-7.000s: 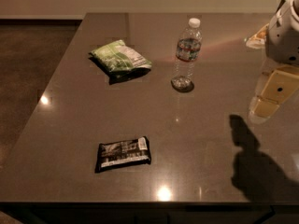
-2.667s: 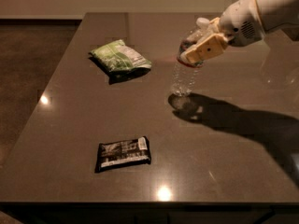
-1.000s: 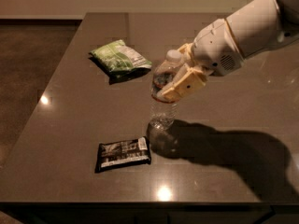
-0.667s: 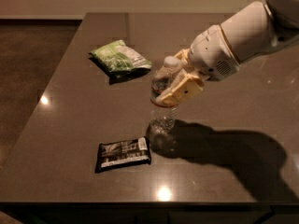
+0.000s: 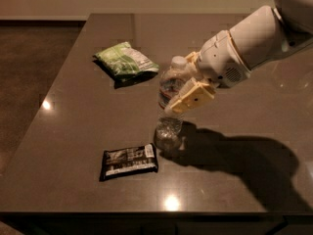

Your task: Move water bottle near rxbar chocolate

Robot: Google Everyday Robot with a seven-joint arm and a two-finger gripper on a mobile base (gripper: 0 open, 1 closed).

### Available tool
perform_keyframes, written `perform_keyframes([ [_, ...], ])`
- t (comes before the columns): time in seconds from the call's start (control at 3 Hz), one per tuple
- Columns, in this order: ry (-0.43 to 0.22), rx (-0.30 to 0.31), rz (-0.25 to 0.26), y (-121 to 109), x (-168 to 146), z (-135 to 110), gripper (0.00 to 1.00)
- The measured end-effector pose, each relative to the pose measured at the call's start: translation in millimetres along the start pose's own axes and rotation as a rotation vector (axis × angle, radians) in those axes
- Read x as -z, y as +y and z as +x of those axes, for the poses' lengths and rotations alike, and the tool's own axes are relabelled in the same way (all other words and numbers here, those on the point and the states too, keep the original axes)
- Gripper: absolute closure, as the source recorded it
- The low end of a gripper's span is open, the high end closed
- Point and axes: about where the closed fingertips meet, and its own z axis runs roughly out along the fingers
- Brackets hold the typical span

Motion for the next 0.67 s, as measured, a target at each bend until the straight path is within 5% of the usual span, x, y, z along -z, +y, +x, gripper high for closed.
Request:
perform_keyframes([
  [0.67, 0.001, 0.003, -0.001, 0.7, -0.6, -1.5, 0.0],
])
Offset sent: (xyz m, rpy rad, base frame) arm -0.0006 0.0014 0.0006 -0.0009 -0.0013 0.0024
